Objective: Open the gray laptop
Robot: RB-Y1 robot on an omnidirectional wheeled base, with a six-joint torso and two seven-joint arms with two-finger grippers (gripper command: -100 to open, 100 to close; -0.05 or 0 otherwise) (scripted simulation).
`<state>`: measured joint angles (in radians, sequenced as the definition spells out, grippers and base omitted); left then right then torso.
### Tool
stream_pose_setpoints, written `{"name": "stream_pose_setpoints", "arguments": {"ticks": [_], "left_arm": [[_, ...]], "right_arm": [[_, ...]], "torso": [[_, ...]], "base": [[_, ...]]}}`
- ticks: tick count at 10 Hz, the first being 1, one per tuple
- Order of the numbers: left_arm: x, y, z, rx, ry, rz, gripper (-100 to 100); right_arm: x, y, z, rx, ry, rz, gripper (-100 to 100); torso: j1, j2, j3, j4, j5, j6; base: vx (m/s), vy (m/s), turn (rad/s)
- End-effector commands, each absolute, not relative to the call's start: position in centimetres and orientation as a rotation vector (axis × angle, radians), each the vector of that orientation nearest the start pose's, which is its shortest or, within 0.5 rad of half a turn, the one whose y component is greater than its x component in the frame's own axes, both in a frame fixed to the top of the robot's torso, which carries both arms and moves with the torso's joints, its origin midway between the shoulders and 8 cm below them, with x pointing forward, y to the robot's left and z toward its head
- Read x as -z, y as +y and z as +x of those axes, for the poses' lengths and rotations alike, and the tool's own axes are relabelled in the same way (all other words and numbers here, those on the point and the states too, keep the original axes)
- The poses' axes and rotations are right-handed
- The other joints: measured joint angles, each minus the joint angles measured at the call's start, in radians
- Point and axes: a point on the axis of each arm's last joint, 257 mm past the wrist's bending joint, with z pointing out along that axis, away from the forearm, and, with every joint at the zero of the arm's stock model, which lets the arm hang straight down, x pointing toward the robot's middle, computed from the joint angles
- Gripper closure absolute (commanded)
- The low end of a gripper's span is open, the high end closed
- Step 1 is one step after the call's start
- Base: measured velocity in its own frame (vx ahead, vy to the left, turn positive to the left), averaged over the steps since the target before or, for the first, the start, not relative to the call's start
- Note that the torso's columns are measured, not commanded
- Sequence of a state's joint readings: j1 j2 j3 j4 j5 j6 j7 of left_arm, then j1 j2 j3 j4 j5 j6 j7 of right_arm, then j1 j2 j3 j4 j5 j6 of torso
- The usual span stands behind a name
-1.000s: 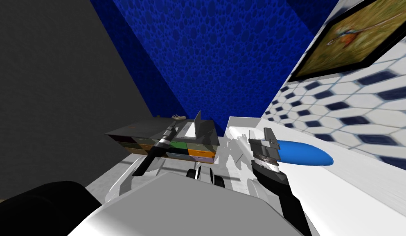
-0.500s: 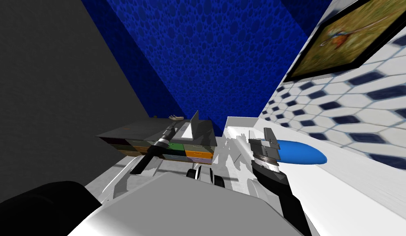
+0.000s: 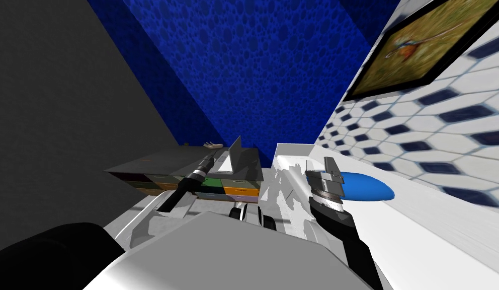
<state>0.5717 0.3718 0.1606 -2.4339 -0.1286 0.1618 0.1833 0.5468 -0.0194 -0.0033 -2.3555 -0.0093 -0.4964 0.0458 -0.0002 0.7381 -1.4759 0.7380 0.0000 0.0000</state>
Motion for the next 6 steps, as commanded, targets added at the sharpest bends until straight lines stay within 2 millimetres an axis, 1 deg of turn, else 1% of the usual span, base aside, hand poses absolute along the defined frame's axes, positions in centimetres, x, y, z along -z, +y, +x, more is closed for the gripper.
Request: {"name": "stream_pose_setpoints", "arguments": {"ticks": [1, 6], "left_arm": [[6.1, 35.5, 38.2, 0.843, 1.230, -0.872, -100], [7.5, 37.9, 37.8, 0.709, 1.308, -0.917, -100]], "right_arm": [[-4.3, -28.0, 32.6, -1.255, 0.613, 0.607, 0], [-4.3, -28.0, 32.6, -1.255, 0.613, 0.607, 0]], "torso": [[0.000, -0.001, 0.000, 0.000, 0.000, 0.000], [0.000, 0.000, 0.000, 0.000, 0.000, 0.000]], "base": [[0.061, -0.071, -0.045], [0.061, -0.086, -0.055]]}}
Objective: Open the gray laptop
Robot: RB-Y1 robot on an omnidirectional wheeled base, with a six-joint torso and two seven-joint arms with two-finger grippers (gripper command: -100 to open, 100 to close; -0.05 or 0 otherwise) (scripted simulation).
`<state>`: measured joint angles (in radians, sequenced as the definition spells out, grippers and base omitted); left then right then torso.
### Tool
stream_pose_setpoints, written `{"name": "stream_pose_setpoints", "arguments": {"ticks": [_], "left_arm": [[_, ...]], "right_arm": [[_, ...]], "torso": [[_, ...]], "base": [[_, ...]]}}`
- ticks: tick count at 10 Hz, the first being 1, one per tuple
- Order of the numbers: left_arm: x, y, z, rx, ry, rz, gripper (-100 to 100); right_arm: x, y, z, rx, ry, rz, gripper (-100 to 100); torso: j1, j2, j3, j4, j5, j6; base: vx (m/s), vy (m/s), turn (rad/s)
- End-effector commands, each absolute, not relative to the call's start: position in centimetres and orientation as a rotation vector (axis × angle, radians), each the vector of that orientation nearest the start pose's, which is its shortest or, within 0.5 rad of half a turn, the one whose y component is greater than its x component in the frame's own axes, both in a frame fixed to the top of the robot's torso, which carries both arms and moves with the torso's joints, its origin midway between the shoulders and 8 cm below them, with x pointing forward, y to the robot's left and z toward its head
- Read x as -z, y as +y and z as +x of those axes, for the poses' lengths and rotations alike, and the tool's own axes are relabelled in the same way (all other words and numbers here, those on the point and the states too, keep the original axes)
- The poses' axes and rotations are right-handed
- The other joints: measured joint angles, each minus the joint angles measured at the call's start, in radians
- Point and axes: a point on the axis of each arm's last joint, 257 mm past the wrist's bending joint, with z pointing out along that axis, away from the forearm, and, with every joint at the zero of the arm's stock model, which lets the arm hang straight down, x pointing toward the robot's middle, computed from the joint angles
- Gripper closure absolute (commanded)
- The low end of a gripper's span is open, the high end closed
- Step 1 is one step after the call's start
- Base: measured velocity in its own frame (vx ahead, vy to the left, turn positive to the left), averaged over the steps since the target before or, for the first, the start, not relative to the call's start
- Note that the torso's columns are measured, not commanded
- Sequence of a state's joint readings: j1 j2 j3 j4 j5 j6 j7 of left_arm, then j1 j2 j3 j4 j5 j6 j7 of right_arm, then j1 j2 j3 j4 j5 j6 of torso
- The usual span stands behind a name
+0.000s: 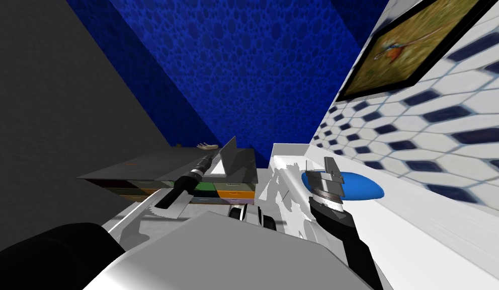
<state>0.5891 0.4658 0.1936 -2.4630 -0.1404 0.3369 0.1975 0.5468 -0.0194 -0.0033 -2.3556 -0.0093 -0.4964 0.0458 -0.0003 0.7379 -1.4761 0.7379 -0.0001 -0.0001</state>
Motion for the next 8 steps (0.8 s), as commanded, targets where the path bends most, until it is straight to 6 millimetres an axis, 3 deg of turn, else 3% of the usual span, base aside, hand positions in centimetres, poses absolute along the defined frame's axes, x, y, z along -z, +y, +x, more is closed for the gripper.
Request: {"name": "stream_pose_setpoints", "arguments": {"ticks": [1, 8], "left_arm": [[7.64, 38.36, 37.71, 0.685, 1.320, -0.922, -100], [6.92, 39.28, 37.02, 0.606, 1.351, -0.931, -100]], "right_arm": [[-4.26, -28.04, 32.60, -1.255, 0.613, 0.607, 0], [-4.26, -28.04, 32.60, -1.255, 0.613, 0.607, 0]], "torso": [[0.001, 0.000, 0.000, 0.000, 0.000, 0.000], [0.001, -0.001, -0.001, 0.000, 0.000, 0.001]], "base": [[0.058, -0.058, -0.055], [0.049, -0.039, -0.029]]}}
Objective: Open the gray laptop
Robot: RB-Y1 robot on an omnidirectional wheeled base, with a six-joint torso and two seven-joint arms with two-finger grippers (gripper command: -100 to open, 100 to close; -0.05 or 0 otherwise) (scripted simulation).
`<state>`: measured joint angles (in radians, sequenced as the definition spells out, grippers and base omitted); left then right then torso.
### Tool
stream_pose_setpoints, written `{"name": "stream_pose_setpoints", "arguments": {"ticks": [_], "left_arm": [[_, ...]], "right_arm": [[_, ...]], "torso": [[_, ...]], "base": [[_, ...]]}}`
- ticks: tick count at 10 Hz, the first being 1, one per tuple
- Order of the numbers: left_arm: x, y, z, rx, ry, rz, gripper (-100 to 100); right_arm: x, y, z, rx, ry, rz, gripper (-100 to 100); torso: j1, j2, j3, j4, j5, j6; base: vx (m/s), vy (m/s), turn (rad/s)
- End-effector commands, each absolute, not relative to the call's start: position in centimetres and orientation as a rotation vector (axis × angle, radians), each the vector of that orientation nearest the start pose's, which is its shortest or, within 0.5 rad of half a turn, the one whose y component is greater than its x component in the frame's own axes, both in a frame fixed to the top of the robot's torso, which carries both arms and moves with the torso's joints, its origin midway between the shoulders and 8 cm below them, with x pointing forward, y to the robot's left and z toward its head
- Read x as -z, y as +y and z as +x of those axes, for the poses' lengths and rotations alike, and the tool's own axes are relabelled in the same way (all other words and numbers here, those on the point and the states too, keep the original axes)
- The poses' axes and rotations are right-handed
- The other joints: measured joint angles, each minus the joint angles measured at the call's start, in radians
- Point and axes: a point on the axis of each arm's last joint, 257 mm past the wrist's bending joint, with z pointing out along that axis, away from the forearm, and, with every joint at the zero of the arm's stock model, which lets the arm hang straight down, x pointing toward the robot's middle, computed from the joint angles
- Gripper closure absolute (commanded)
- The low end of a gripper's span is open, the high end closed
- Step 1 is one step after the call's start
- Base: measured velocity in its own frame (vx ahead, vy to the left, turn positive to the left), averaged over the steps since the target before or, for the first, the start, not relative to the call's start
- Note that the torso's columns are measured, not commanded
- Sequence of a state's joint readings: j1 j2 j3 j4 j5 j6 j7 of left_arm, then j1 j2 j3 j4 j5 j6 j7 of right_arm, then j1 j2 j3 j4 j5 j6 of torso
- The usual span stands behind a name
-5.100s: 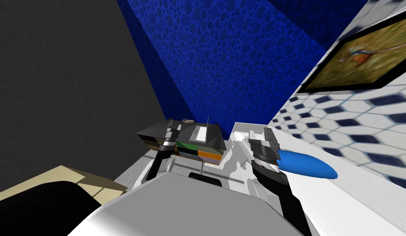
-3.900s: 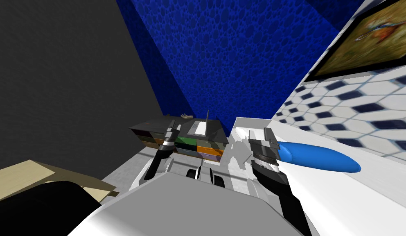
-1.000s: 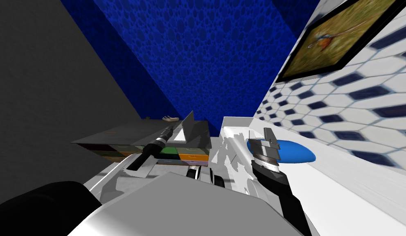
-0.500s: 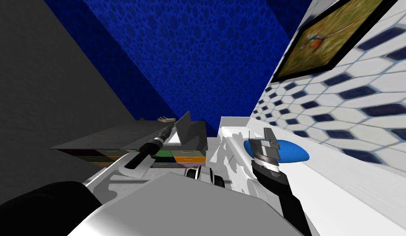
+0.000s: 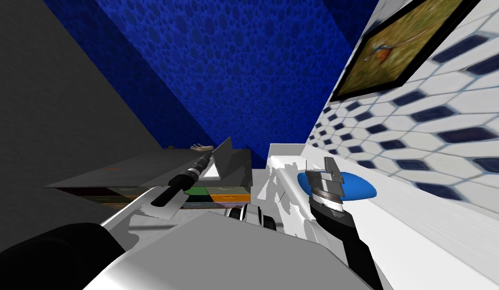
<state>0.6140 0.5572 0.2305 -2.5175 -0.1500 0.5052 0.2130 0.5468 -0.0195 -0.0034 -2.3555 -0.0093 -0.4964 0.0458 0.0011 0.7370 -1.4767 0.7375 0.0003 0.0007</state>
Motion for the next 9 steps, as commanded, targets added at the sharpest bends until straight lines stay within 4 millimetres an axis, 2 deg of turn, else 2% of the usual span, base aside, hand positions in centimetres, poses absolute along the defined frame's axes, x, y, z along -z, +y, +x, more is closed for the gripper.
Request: {"name": "stream_pose_setpoints", "arguments": {"ticks": [1, 2, 7, 9], "left_arm": [[7.1, 39.2, 37.1, 0.609, 1.352, -0.930, -100], [7.0, 39.1, 37.1, 0.611, 1.351, -0.928, 100], [8.9, 38.4, 38.7, 0.864, 1.226, -1.133, 100], [9.0, 38.3, 38.8, 0.869, 1.223, -1.138, 100]], "right_arm": [[-4.3, -28.0, 32.6, -1.254, 0.613, 0.607, 0], [-4.3, -28.0, 32.6, -1.254, 0.613, 0.607, 0], [-4.3, -28.0, 32.6, -1.254, 0.613, 0.607, 0], [-4.3, -28.0, 32.6, -1.254, 0.613, 0.607, 0]], "torso": [[0.002, -0.004, -0.002, -0.001, 0.000, 0.000], [0.002, -0.002, -0.001, -0.001, 0.001, -0.001], [0.001, 0.002, 0.002, 0.001, 0.000, -0.001], [-0.001, 0.000, 0.000, 0.000, 0.000, -0.001]], "base": [[0.054, 0.017, -0.005], [0.000, 0.000, 0.000], [-0.057, 0.151, 0.032], [-0.040, 0.146, 0.011]]}}
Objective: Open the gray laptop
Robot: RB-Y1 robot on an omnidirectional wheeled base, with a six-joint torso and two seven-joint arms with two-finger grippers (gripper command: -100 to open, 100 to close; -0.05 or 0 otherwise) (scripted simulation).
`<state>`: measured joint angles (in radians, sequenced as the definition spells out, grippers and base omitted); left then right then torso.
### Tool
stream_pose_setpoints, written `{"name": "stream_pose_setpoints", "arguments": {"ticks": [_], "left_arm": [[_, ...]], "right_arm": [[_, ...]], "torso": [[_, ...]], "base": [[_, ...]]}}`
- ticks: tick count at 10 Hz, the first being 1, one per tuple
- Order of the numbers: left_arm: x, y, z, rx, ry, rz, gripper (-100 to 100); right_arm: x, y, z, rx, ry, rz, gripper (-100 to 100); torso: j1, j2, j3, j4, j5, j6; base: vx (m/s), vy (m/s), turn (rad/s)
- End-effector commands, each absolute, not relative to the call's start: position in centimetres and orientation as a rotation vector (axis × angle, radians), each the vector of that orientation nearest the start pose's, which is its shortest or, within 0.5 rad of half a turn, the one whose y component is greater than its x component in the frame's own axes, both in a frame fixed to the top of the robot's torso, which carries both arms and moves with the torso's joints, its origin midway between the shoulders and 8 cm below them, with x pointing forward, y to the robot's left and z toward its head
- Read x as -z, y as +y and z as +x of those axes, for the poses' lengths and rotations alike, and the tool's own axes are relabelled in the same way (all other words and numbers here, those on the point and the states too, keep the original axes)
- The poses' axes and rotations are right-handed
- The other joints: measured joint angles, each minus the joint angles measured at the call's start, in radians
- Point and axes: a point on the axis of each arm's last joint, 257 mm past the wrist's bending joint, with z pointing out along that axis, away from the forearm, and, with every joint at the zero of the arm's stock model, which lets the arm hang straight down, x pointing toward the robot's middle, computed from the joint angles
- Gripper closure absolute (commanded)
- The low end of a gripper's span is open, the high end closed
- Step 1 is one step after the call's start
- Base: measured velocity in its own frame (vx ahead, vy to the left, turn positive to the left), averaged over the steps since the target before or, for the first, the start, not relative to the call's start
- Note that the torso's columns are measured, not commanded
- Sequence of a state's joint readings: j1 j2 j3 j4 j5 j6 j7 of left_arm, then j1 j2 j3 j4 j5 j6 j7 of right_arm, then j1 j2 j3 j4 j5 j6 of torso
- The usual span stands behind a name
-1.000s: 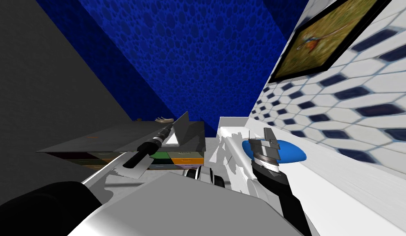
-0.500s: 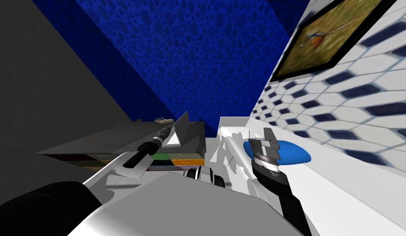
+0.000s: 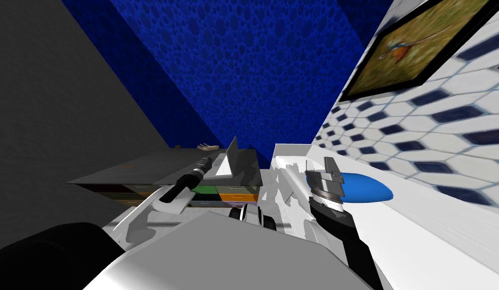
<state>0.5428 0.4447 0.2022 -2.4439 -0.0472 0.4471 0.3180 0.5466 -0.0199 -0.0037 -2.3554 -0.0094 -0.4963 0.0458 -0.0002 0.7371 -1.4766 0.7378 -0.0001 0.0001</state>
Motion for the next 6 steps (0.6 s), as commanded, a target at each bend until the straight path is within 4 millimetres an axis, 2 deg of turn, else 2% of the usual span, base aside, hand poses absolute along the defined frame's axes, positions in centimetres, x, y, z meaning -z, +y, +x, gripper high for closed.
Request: {"name": "stream_pose_setpoints", "arguments": {"ticks": [1, 3, 6], "left_arm": [[8.7, 39.5, 38.6, 0.829, 1.231, -1.130, -100], [8.3, 40.6, 38.4, 0.782, 1.241, -1.117, -100], [7.4, 42.7, 38.1, 0.700, 1.255, -1.092, -100]], "right_arm": [[-4.3, -28.0, 32.6, -1.254, 0.613, 0.607, 0], [-4.3, -28.0, 32.6, -1.255, 0.612, 0.607, 0], [-4.3, -28.0, 32.6, -1.255, 0.612, 0.607, 0]], "torso": [[-0.006, -0.001, -0.001, 0.000, -0.001, 0.000], [-0.010, -0.002, -0.001, -0.001, -0.003, 0.000], [0.003, 0.001, 0.001, 0.000, 0.001, 0.000]], "base": [[0.003, -0.053, -0.072], [0.020, -0.156, -0.051], [0.028, -0.160, -0.052]]}}
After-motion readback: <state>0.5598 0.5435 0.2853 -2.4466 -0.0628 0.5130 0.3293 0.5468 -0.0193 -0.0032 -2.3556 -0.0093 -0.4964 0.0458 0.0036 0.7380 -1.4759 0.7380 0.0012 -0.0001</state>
